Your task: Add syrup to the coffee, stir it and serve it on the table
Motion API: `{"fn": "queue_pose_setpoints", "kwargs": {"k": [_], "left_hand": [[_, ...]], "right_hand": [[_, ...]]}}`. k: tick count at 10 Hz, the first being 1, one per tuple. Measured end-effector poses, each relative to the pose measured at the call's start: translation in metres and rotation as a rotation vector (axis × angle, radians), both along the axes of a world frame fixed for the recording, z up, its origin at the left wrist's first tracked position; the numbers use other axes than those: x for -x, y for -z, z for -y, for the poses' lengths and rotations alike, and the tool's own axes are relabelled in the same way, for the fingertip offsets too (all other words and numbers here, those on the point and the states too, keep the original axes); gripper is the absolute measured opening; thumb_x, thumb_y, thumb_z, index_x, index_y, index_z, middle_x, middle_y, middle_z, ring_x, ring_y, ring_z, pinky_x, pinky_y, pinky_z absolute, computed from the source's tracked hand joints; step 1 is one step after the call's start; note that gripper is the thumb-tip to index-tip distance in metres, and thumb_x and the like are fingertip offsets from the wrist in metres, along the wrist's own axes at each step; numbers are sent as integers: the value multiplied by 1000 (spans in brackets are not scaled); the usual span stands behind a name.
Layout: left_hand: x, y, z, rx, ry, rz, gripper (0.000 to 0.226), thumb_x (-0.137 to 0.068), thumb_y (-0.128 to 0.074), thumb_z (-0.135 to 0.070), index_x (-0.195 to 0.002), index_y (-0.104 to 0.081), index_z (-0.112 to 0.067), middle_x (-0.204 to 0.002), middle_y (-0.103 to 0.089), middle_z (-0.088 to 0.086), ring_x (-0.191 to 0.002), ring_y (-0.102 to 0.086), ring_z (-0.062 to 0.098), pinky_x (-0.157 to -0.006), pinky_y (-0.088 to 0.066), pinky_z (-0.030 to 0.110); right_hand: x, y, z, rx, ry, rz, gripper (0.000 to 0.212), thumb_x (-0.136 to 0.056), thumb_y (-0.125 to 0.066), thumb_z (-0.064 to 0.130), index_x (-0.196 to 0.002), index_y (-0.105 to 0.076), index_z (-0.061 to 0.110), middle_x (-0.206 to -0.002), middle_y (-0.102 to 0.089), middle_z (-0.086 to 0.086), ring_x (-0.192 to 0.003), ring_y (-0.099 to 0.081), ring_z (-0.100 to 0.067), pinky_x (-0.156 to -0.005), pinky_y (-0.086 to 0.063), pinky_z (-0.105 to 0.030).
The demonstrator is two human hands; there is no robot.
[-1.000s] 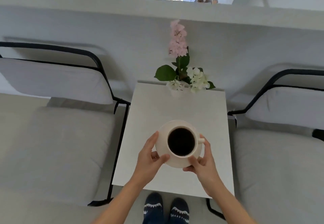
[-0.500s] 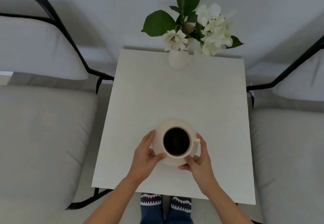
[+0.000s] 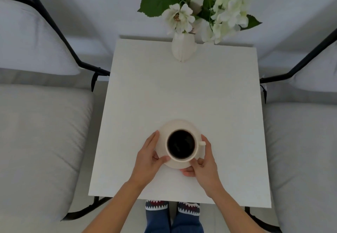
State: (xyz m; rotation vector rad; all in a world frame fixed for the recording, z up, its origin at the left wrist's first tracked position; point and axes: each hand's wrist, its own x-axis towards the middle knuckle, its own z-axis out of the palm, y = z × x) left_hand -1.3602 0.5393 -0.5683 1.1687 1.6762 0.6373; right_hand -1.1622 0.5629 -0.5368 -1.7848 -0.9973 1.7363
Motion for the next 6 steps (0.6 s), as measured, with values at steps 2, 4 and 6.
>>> {"fn": "queue_pose_setpoints", "kwargs": {"k": [2,4,6], "left_hand": [[-1,6,2,-23,47,-72,87,-87,-77,-4,-157,-27,-15,-164,-28,0,-119,-59,49,-81,-45,-1],[-1,2,4,-51,74,-116,87,-90,-75,-14,-156,-20,-26,-168,-23,2,-95,-69,19,-91,-51,11],[2,-5,7,-126,34,-177,72,-97,-64,-24,-158,-25,-19,-164,-30,2,-123,-58,17,-94,-51,11]], "right_hand": [[2,-2,-1,5,-42,117,77,-98,-59,9,-153,-17,42,-75,-74,-16,-54,-74,-26,-52,-62,-33],[-1,-2,-3,20,-92,168,82,-97,-59,7,-153,-16,50,-73,-71,-22,-48,-67,-20,-47,-59,-29],[-29,-13,0,-29,-133,230,71,-98,-60,19,-150,-22,51,-78,-73,-13,-63,-73,-24,-58,-62,-28]]}}
